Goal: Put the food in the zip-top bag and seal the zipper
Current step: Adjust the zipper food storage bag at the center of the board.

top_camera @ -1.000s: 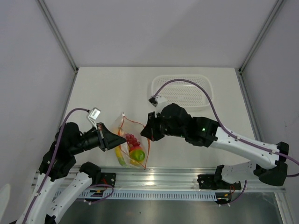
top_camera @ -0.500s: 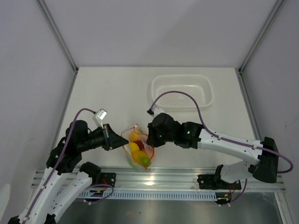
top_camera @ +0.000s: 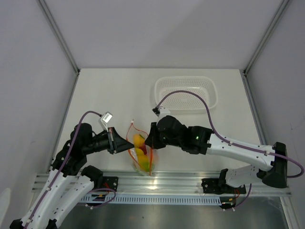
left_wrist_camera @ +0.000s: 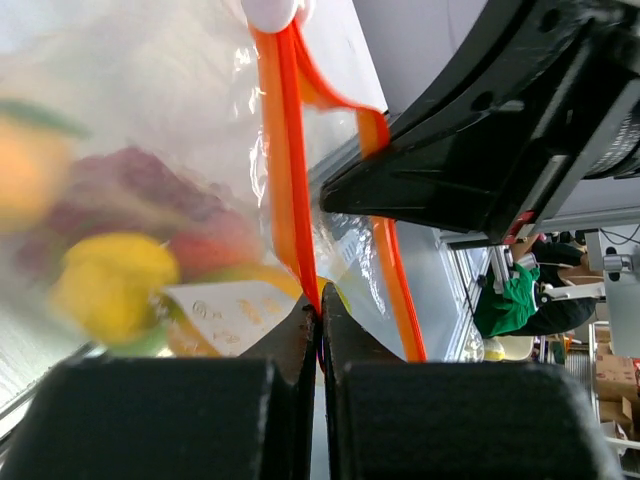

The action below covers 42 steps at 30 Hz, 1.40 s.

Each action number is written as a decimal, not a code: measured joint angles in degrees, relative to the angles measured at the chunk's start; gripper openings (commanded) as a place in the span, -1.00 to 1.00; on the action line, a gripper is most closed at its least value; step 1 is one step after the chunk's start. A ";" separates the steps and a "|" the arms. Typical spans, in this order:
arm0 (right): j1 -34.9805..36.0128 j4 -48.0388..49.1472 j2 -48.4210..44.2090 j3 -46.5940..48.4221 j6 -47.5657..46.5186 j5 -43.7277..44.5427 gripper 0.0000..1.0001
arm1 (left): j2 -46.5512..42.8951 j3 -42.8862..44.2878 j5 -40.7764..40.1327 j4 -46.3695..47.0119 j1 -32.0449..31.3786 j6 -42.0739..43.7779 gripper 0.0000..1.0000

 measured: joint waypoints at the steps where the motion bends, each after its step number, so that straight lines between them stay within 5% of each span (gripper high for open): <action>1: 0.00 0.55 0.00 -0.57 0.96 0.13 -1.00 | 0.15 0.00 0.02 0.22 0.00 0.00 -0.99; 11: 0.02 6.80 0.07 -1.95 5.90 0.00 -0.96 | 1.64 -0.33 0.07 3.61 -0.94 -0.02 -0.99; 15: 0.04 7.23 0.33 -1.92 4.39 -0.50 -0.33 | 2.58 -0.35 0.02 3.87 -1.11 0.72 -0.99; 21: -1.55 4.09 0.28 -1.40 -2.99 -2.08 0.17 | 4.81 -0.35 0.09 2.01 -1.11 4.02 -0.99; 27: -6.49 -1.27 0.20 1.64 -14.01 -5.35 0.47 | 5.09 -0.33 0.26 0.90 -1.11 5.49 -0.99; 33: -11.21 -4.42 1.11 9.94 -20.55 -8.28 0.49 | 5.09 -0.33 0.92 0.85 -1.11 5.66 -0.99; 42: -14.58 -4.87 10.67 18.25 -13.51 -13.55 0.45 | 5.09 -0.33 1.11 0.94 -1.11 5.57 -0.99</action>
